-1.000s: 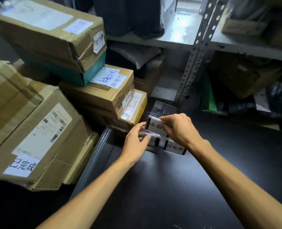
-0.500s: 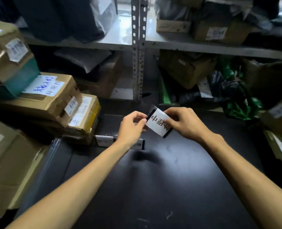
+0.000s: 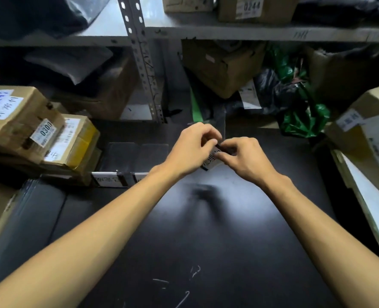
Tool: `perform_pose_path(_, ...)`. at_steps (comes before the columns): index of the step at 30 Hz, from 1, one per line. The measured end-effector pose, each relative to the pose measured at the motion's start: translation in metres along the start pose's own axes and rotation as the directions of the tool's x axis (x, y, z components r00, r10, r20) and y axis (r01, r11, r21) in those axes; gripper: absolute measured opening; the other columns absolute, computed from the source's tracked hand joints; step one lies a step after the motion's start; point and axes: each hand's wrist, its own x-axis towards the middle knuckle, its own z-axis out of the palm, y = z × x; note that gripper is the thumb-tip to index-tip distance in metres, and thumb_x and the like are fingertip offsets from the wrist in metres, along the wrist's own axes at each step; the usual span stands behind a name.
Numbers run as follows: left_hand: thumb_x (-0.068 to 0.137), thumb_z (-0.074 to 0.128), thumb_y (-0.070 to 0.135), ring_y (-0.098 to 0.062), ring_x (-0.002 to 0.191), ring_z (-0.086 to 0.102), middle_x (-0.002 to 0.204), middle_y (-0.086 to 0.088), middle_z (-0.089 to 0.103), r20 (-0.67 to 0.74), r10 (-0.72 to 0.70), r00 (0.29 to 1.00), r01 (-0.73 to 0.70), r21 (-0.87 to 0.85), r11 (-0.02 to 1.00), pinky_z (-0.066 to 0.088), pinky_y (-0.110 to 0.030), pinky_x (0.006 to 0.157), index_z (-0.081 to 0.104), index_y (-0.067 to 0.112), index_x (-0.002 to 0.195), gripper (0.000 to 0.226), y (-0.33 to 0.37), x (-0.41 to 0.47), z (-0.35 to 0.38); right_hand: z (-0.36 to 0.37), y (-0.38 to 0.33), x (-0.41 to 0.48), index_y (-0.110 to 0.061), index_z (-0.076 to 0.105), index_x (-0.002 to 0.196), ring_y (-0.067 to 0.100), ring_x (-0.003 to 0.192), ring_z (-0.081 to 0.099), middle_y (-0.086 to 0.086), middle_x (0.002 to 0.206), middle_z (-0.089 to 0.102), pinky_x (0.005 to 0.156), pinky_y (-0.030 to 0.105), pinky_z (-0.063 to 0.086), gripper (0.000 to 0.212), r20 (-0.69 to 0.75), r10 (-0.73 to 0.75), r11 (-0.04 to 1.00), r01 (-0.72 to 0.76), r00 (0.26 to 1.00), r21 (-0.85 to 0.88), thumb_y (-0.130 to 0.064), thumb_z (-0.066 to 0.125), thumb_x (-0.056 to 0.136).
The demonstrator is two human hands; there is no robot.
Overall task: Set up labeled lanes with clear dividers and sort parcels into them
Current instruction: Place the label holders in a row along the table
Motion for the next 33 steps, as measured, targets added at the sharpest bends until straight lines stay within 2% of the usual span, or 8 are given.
perform_pose_path(5,0.092,0.059,0.012,-0.009,0.111,0.056,0.117,0.001,0.059,-0.279,-0.300,0.912,0.250,-0.201,0.947,0.044,-0.020,0.099,0.062,0.017,0.118,0.027,-0.018,-0.012,0.013,0.008,0.020,-0.006,0.014,0.065,0.089,0.019,0.084,0.071,0.033,0.094,0.066,0.076,0.030,0.062,0.032,0.028,0.165,0.864,-0.158,0.986,0.478,-0.017,0.070,0.093)
perform_pose_path(8,0.093,0.059,0.013,-0.015,0.097,0.063,0.102,-0.002,0.068,-0.133,-0.503,0.854,0.409,-0.425,0.807,0.054,-0.039,0.088,0.069,0.017,0.103,0.015,-0.026,-0.020,0.018,0.016,0.029,-0.007,0.025,0.058,0.101,0.016,0.089,0.068,0.038,0.107,0.063,0.077,0.026,0.061,0.037,0.125,0.189,0.744,-0.225,0.974,0.629,-0.011,0.066,0.095)
perform_pose_path(12,0.093,0.061,0.012,-0.015,0.089,0.066,0.090,0.001,0.073,-0.115,-0.440,0.891,0.367,-0.387,0.846,0.055,-0.037,0.084,0.072,0.022,0.086,0.016,-0.037,-0.028,0.021,0.030,0.041,-0.009,0.016,0.065,0.102,0.020,0.093,0.068,0.031,0.103,0.066,0.080,0.026,0.061,0.028,0.195,0.190,0.664,-0.272,0.962,0.696,-0.011,0.063,0.097)
perform_pose_path(19,0.091,0.063,0.012,-0.006,0.078,0.064,0.082,0.005,0.071,-0.069,-0.368,0.927,0.351,-0.178,0.919,0.047,-0.012,0.076,0.074,0.019,0.089,0.013,-0.069,-0.034,0.031,0.075,0.067,-0.008,-0.009,0.077,0.083,0.028,0.086,0.072,0.016,0.087,0.072,0.088,0.046,0.058,0.019,0.096,0.234,0.901,-0.253,0.967,0.353,-0.026,0.073,0.090)
perform_pose_path(22,0.091,0.064,0.013,0.001,0.073,0.060,0.077,0.011,0.068,-0.056,-0.384,0.922,0.379,-0.085,0.922,0.038,0.000,0.067,0.073,0.023,0.086,0.013,-0.081,-0.041,0.036,0.090,0.071,-0.008,-0.011,0.080,0.089,0.014,0.081,0.067,0.006,0.095,0.070,0.073,0.015,0.046,0.021,0.029,0.197,0.969,-0.199,0.980,0.149,-0.032,0.076,0.086)
perform_pose_path(24,0.091,0.065,0.014,-0.003,0.075,0.062,0.076,0.011,0.068,-0.040,-0.405,0.913,0.403,-0.058,0.913,0.040,-0.002,0.069,0.072,0.024,0.084,0.014,-0.089,-0.046,0.040,0.100,0.072,-0.009,-0.014,0.080,0.089,0.008,0.076,0.066,0.000,0.093,0.069,0.065,0.007,0.043,0.016,0.062,0.203,0.970,-0.209,0.977,0.126,-0.029,0.078,0.085)
perform_pose_path(28,0.091,0.064,0.017,-0.009,0.081,0.063,0.078,0.010,0.068,-0.014,-0.421,0.907,0.422,0.005,0.907,0.045,-0.019,0.079,0.069,0.028,0.081,0.016,-0.101,-0.055,0.048,0.115,0.076,-0.012,-0.014,0.079,0.088,0.019,0.082,0.071,0.003,0.088,0.071,0.079,0.034,0.056,0.012,0.103,0.245,0.961,-0.255,0.964,0.102,-0.026,0.076,0.087)
perform_pose_path(33,0.091,0.063,0.018,-0.006,0.079,0.060,0.074,0.015,0.064,-0.021,-0.435,0.900,0.435,0.036,0.900,0.035,-0.009,0.069,0.074,0.024,0.087,0.013,-0.109,-0.062,0.052,0.123,0.079,-0.015,-0.017,0.080,0.089,0.019,0.086,0.068,0.000,0.084,0.070,0.076,0.031,0.052,0.012,0.076,0.268,0.960,-0.273,0.960,0.068,-0.028,0.076,0.086)
